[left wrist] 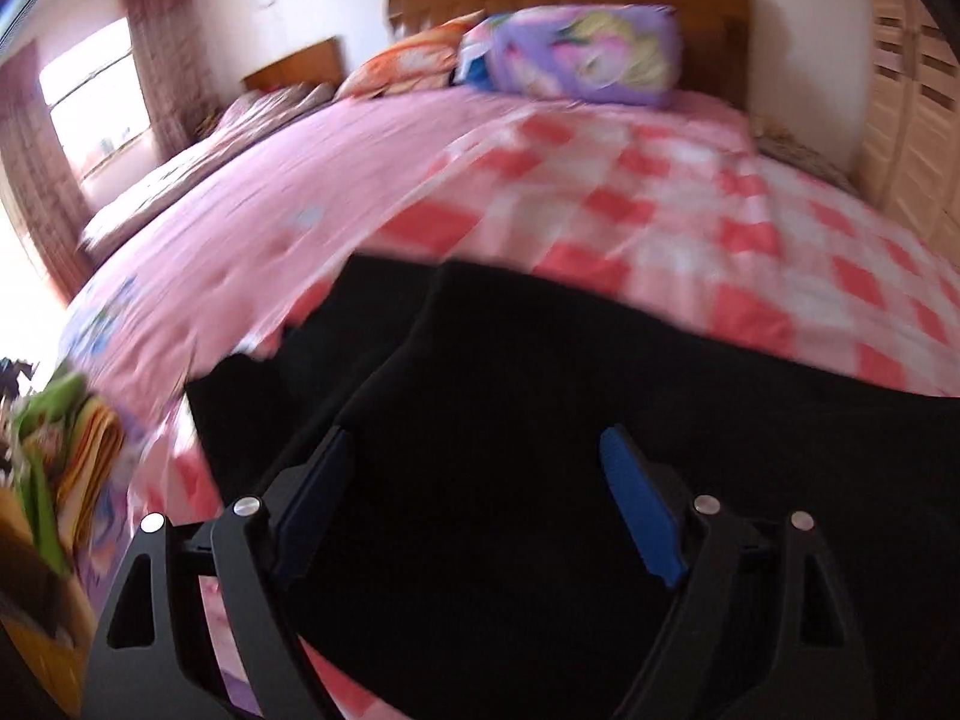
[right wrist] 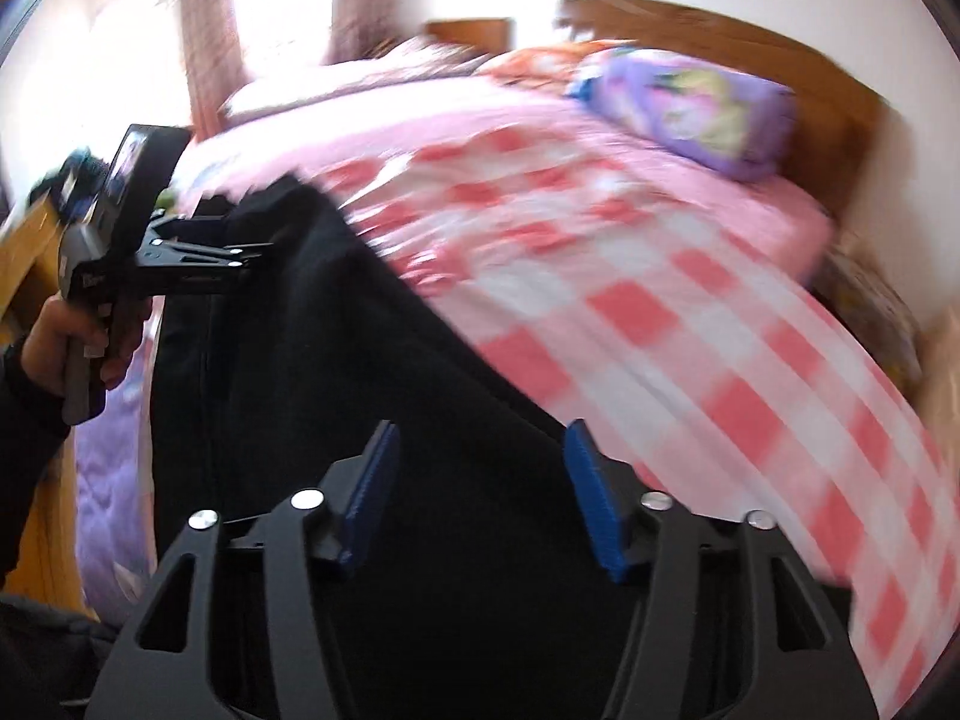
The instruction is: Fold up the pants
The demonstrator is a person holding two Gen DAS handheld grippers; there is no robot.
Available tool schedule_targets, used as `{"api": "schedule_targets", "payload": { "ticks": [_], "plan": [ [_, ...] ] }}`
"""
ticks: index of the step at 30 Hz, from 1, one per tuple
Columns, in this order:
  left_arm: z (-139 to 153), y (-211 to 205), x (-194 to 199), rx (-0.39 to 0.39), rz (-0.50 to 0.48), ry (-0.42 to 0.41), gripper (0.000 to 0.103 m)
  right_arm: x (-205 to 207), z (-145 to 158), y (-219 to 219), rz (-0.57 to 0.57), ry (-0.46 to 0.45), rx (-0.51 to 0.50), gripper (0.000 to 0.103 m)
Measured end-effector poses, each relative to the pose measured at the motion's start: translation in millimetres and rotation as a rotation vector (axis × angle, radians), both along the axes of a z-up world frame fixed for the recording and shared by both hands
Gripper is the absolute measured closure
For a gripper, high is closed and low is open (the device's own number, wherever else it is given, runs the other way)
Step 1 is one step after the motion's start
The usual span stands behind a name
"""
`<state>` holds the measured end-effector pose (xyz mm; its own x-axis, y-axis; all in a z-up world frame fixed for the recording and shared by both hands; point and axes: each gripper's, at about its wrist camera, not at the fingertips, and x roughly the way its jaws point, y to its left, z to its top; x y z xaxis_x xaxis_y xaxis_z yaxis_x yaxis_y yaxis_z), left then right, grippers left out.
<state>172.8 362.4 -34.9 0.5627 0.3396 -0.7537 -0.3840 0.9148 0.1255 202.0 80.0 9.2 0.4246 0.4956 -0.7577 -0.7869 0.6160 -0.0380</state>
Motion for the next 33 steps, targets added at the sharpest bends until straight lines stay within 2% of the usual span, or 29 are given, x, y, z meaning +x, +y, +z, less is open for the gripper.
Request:
{"api": "schedule_targets", "payload": {
  "ticks": [1,4,5,7,9,10,13,15,17,19,20,22,24,28,29,31,32,33],
  "plan": [
    [-7,6,-3,-0.006,-0.007,0.014,0.019,1,-2,11,0.025,-0.006,-0.016,0.053],
    [-15,2,-11,0.063,-0.054,0.013,0.018,13,-13,44,0.074,-0.012,-0.085,0.059],
    [-16,1,-12,0.059,-0.046,-0.002,0.017,16,-17,50,0.086,-0.006,-0.098,0.063],
    [-19,0,-14,0.052,-0.032,-0.048,0.014,19,-24,59,0.109,0.009,-0.113,0.064],
    [-27,-8,-16,0.107,-0.023,-0.091,0.013,20,-33,68,0.141,0.033,-0.14,0.064],
    [-30,-12,-19,0.127,-0.014,-0.108,0.013,17,-35,69,0.154,0.017,-0.144,0.064],
    [-28,-10,-15,0.112,-0.01,-0.103,0.013,18,-35,69,0.168,0.028,-0.137,0.064],
    [-27,-10,-14,0.11,-0.012,-0.092,0.013,18,-36,70,0.184,0.025,-0.138,0.072],
    [-27,-9,-15,0.111,-0.014,-0.091,0.013,10,-37,71,0.19,-0.019,-0.145,0.08],
    [-28,-9,-14,0.112,-0.017,-0.094,0.013,7,-34,71,0.171,-0.059,-0.148,0.092],
    [-28,-9,-13,0.111,-0.017,-0.092,0.013,8,-30,69,0.152,-0.078,-0.139,0.095],
    [-26,-8,-12,0.1,-0.015,-0.086,0.013,9,-12,58,0.104,-0.118,-0.069,0.095],
    [-25,-7,-12,0.092,-0.012,-0.086,0.013,14,-5,52,0.078,-0.123,-0.045,0.097],
    [-25,-9,-11,0.099,-0.002,-0.083,0.013,21,-35,63,0.052,-0.119,-0.164,0.097],
    [-25,-9,-11,0.1,-0.004,-0.083,0.013,18,-35,63,0.056,-0.119,-0.133,0.09],
    [-24,-7,-12,0.096,-0.019,-0.082,0.013,17,-30,59,0.082,-0.051,-0.088,0.068],
    [-23,-6,-12,0.09,-0.025,-0.083,0.013,15,-25,55,0.095,-0.021,-0.054,0.035],
    [-22,-4,-13,0.078,-0.03,-0.083,0.013,11,-13,44,0.093,-0.028,0.005,0.023]
  ]
}}
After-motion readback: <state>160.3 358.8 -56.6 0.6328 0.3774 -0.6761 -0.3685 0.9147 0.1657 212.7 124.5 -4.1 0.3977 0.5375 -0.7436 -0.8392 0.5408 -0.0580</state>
